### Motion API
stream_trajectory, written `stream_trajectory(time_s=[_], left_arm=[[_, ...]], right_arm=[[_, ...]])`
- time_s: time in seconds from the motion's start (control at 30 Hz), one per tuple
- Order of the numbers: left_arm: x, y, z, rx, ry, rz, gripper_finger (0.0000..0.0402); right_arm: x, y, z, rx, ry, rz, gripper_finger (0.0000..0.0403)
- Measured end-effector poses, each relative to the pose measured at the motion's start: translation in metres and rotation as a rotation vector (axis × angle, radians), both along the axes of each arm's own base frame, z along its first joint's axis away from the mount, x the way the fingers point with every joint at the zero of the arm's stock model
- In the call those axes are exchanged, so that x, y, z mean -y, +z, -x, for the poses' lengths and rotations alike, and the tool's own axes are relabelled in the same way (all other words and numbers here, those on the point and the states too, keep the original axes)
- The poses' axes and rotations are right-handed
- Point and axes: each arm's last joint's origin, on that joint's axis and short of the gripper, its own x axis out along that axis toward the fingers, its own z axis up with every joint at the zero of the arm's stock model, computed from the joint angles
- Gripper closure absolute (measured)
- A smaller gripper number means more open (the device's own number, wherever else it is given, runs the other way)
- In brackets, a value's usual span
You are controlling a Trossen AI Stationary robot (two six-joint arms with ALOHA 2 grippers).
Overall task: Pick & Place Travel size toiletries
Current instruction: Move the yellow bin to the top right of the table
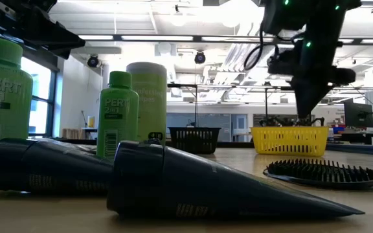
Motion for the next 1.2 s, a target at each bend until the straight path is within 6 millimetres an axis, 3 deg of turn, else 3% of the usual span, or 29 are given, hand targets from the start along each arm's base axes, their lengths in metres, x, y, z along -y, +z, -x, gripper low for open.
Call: stream_trajectory(time_s=[0.2, 0.57, 0.77, 1.2], left_arm=[[0.000, 0.000, 0.000, 0.000, 0.002, 0.000, 0.0318], [0.000, 0.000, 0.000, 0.000, 0.002, 0.001, 0.0318], [0.000, 0.000, 0.000, 0.000, 0.002, 0.001, 0.0318], [0.000, 0.000, 0.000, 0.000, 0.001, 0.001, 0.0318]], right_arm=[[-0.015, 0.001, 0.000, 0.014, 0.062, -0.156, 0.0400], [-0.027, -0.021, -0.009, -0.060, 0.019, -0.156, 0.0401], [-0.025, -0.031, -0.012, -0.090, -0.037, -0.051, 0.0401], [-0.017, -0.029, -0.001, -0.162, -0.140, 0.074, 0.0401]])
